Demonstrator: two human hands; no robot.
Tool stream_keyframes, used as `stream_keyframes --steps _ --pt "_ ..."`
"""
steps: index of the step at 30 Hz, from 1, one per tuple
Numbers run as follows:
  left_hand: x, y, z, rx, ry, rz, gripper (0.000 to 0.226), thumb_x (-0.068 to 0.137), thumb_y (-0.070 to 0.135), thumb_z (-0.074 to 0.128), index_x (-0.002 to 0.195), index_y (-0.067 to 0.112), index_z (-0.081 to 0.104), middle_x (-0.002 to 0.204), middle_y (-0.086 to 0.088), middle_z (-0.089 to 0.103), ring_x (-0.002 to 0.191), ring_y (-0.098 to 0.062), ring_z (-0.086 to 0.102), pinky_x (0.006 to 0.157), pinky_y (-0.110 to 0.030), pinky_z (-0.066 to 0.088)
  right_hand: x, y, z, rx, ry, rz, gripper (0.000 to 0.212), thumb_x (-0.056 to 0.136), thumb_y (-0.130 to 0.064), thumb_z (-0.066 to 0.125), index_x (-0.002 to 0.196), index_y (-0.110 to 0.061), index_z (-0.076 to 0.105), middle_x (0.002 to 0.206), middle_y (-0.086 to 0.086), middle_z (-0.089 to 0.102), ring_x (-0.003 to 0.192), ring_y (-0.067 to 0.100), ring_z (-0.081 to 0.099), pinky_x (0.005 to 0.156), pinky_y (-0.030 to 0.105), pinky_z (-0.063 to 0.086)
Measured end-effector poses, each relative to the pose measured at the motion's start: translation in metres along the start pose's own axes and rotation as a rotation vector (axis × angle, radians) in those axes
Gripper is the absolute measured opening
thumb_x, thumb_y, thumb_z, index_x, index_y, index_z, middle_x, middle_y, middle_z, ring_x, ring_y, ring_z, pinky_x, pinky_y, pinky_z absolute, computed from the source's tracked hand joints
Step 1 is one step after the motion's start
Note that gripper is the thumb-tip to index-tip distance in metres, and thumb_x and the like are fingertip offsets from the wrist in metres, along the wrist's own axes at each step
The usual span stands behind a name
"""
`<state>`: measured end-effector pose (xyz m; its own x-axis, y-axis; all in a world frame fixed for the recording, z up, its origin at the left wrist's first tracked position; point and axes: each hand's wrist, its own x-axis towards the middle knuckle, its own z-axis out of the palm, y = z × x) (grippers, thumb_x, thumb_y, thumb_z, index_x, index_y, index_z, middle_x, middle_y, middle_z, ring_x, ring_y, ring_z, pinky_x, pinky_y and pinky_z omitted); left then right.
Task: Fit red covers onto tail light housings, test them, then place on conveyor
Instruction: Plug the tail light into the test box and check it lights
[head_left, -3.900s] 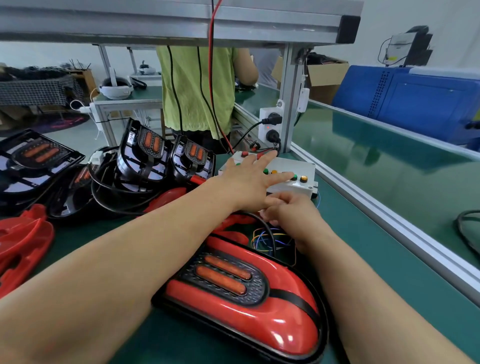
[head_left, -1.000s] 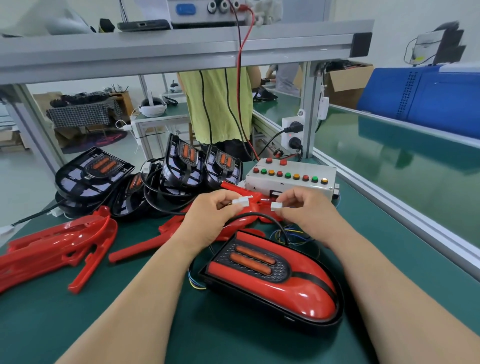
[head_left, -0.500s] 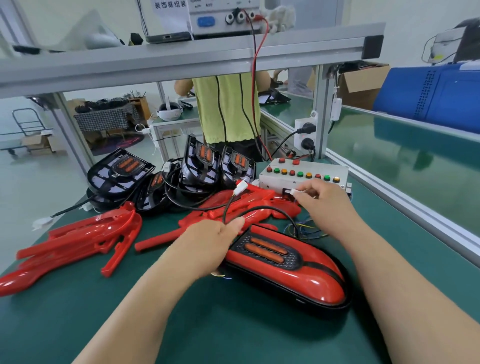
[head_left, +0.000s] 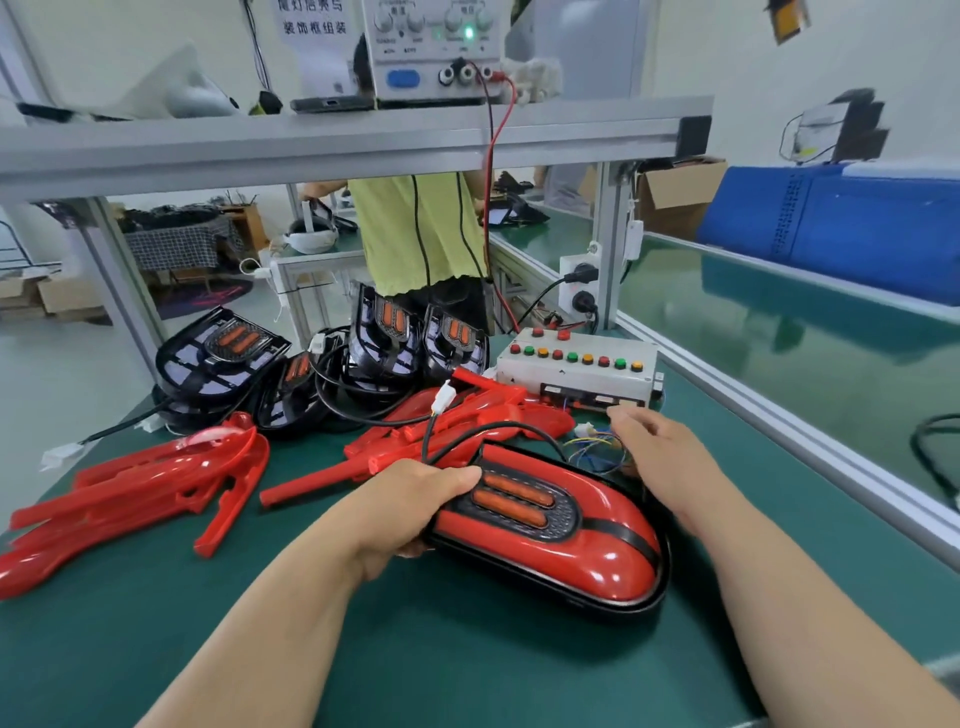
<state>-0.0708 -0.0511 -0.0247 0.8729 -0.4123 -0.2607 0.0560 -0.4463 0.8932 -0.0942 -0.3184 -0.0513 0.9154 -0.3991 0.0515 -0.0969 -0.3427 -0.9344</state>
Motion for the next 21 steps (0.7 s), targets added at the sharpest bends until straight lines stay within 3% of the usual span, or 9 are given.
stream_keyframes --steps 2,4,6,8,11,13,15,18,21 --pt "0.002 -0.002 -0.001 -0.062 0.032 0.011 0.022 0.091 0.045 0.058 0.083 0.025 0.062 0.065 -0.001 0.042 0.052 -0.013 0.032 0.051 -0.023 0.026 -0.001 -0.003 0.002 -0.041 0.004 -0.013 0.036 0.099 -0.051 0.044 0.115 -0.030 0.068 0.100 -0.015 0.064 0.085 -0.008 0.050 0.064 0.013 0.030" --pt "0.004 -0.001 -0.003 -0.152 0.087 0.016 0.022 0.094 0.041 0.056 0.083 0.023 0.063 0.059 0.001 0.041 0.048 -0.012 0.031 0.047 -0.021 0.024 0.000 -0.006 0.006 -0.027 0.075 -0.036 0.042 0.100 -0.048 0.043 0.112 -0.020 0.071 0.111 -0.001 0.069 0.096 0.002 0.056 0.068 0.015 0.036" --pt "0.007 0.001 -0.005 -0.293 0.178 0.009 0.025 0.096 0.038 0.056 0.078 0.022 0.061 0.055 0.004 0.042 0.046 -0.010 0.032 0.044 -0.018 0.024 -0.001 -0.011 0.011 0.173 0.138 -0.030 0.037 0.098 -0.046 0.046 0.105 -0.022 0.074 0.113 -0.001 0.071 0.103 0.019 0.064 0.084 0.030 0.049" --pt "0.010 0.003 -0.007 -0.481 0.256 -0.012 0.024 0.098 0.037 0.055 0.080 0.022 0.059 0.057 0.003 0.046 0.046 -0.009 0.038 0.040 -0.016 0.027 -0.005 -0.019 0.017 0.389 0.135 -0.060 0.046 0.094 -0.054 0.045 0.107 -0.022 0.075 0.113 -0.006 0.074 0.112 0.016 0.065 0.105 0.045 0.047" --pt "0.009 0.010 -0.005 -0.734 0.245 0.030 0.022 0.101 0.036 0.049 0.093 0.021 0.062 0.069 0.000 0.061 0.045 -0.008 0.051 0.037 -0.015 0.036 -0.008 -0.029 0.030 0.469 0.119 -0.236 0.071 0.082 -0.079 0.041 0.122 -0.026 0.069 0.123 -0.014 0.069 0.119 0.001 0.059 0.111 0.040 0.041" --pt "0.007 0.012 0.000 -0.816 0.242 0.097 0.024 0.102 0.035 0.047 0.094 0.021 0.065 0.073 0.002 0.068 0.050 -0.005 0.057 0.042 -0.015 0.041 -0.013 -0.036 0.042 0.412 -0.026 -0.387 0.073 0.082 -0.083 0.040 0.128 -0.032 0.063 0.130 -0.015 0.065 0.125 0.001 0.055 0.108 0.037 0.039" --pt "0.008 0.013 0.006 -0.798 0.275 0.162 0.025 0.103 0.034 0.047 0.093 0.020 0.066 0.074 0.002 0.068 0.056 -0.007 0.058 0.048 -0.017 0.043 -0.015 -0.045 0.057 0.414 -0.214 -0.387 0.066 0.084 -0.077 0.049 0.128 -0.029 0.060 0.130 -0.007 0.066 0.126 0.014 0.057 0.107 0.044 0.040" --pt "0.010 0.009 0.014 -0.630 0.243 0.222 0.028 0.102 0.034 0.048 0.093 0.016 0.067 0.079 -0.003 0.070 0.063 -0.011 0.060 0.055 -0.020 0.047 -0.016 -0.054 0.072 0.709 -0.348 -0.163 0.073 0.077 -0.066 0.069 0.131 -0.018 0.059 0.126 0.006 0.069 0.120 0.026 0.064 0.100 0.045 0.051" --pt "0.011 0.005 0.007 -0.410 0.283 0.274 0.037 0.101 0.040 0.047 0.093 0.010 0.069 0.080 -0.002 0.074 0.066 -0.012 0.068 0.055 -0.020 0.051 -0.012 -0.048 0.067 0.916 -0.353 0.002 0.069 0.083 -0.061 0.060 0.133 -0.012 0.060 0.126 0.012 0.068 0.119 0.029 0.064 0.098 0.044 0.051"
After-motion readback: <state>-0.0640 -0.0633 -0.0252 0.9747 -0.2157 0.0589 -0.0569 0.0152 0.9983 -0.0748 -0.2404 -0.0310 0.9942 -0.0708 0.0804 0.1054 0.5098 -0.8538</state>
